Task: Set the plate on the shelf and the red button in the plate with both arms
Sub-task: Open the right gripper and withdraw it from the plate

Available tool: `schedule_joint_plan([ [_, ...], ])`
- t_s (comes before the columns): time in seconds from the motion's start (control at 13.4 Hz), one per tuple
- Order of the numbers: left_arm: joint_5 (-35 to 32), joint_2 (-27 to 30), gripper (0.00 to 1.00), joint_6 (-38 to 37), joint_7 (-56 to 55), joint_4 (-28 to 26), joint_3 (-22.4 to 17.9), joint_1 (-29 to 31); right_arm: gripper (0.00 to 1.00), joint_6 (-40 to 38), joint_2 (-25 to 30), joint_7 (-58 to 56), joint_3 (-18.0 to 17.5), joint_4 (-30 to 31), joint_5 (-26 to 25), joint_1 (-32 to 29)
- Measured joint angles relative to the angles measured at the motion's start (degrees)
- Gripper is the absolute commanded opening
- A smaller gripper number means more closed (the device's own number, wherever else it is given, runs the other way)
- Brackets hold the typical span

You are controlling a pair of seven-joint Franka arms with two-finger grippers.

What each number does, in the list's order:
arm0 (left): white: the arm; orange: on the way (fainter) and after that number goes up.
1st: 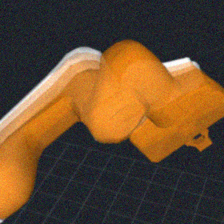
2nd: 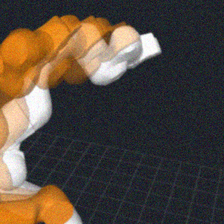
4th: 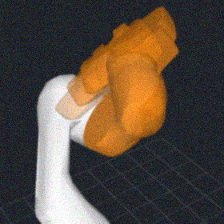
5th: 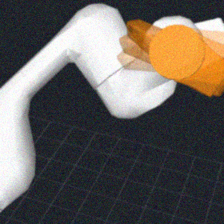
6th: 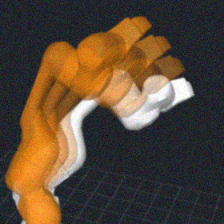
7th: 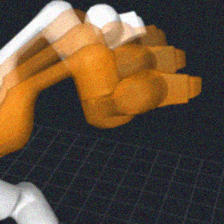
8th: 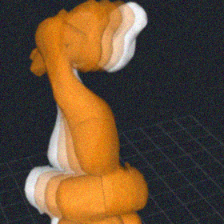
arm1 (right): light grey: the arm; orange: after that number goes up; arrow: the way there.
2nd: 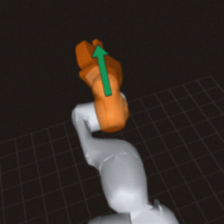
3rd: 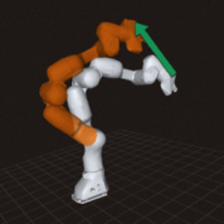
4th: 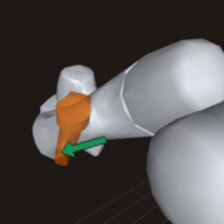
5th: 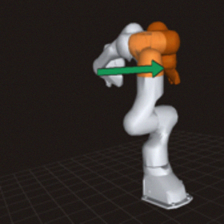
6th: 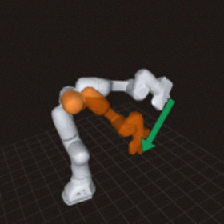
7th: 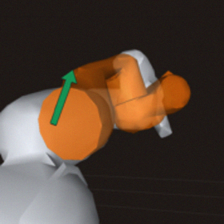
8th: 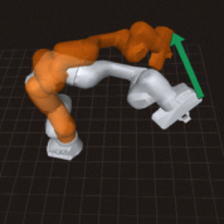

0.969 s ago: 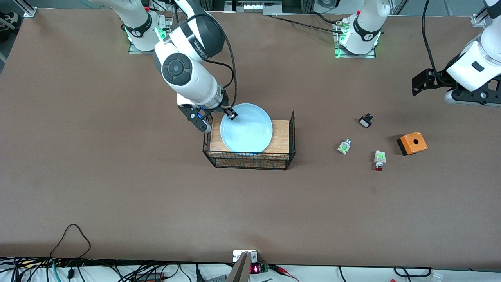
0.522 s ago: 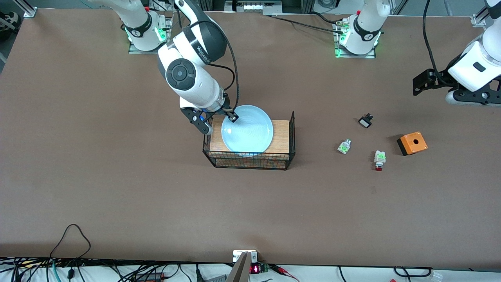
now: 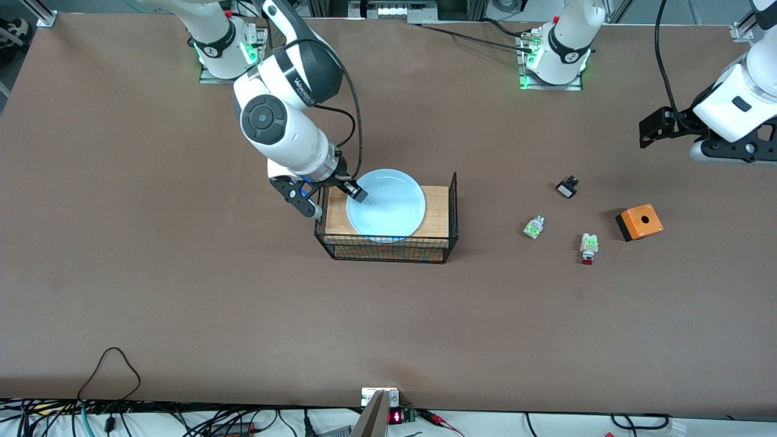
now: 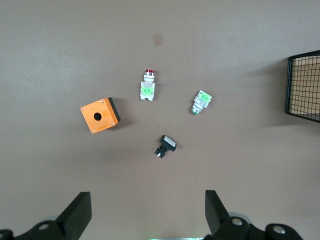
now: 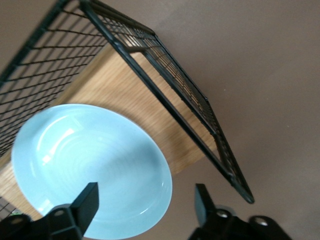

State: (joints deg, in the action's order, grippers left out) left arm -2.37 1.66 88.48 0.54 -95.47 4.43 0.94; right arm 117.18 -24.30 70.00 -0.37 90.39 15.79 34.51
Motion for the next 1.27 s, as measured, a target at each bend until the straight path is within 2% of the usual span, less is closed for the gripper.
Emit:
schedule_joint_plan([
  [0.3, 0.2, -0.4, 1.0, -0.1, 0.0, 0.0, 0.0, 0.0, 1.0, -0.2, 3.9, -2.7, 0.0, -1.1, -5.5, 0.0],
  [0.52, 0.7, -1.4, 1.0, -0.1, 0.0, 0.0, 0.1, -0.1, 1.0, -4.5, 7.2, -11.7, 0.8, -1.1, -10.0, -0.2],
  [0.82, 1.7, -2.6, 1.0, -0.1, 0.0, 0.0, 0.0, 0.0, 1.0, -10.2, 9.6, -30.0, 6.0, -1.1, -14.6, -2.3],
  [0.97, 1.9, -3.2, 1.0, -0.1, 0.0, 0.0, -0.1, 0.2, 1.0, -11.4, 10.7, -36.3, 8.2, -1.1, -15.1, -5.2],
  [1.27, 1.9, -6.2, 1.0, -0.3, 0.9, 0.0, -0.6, 0.3, 1.0, -13.8, 13.0, -51.1, 8.8, -1.1, -15.3, -15.1],
])
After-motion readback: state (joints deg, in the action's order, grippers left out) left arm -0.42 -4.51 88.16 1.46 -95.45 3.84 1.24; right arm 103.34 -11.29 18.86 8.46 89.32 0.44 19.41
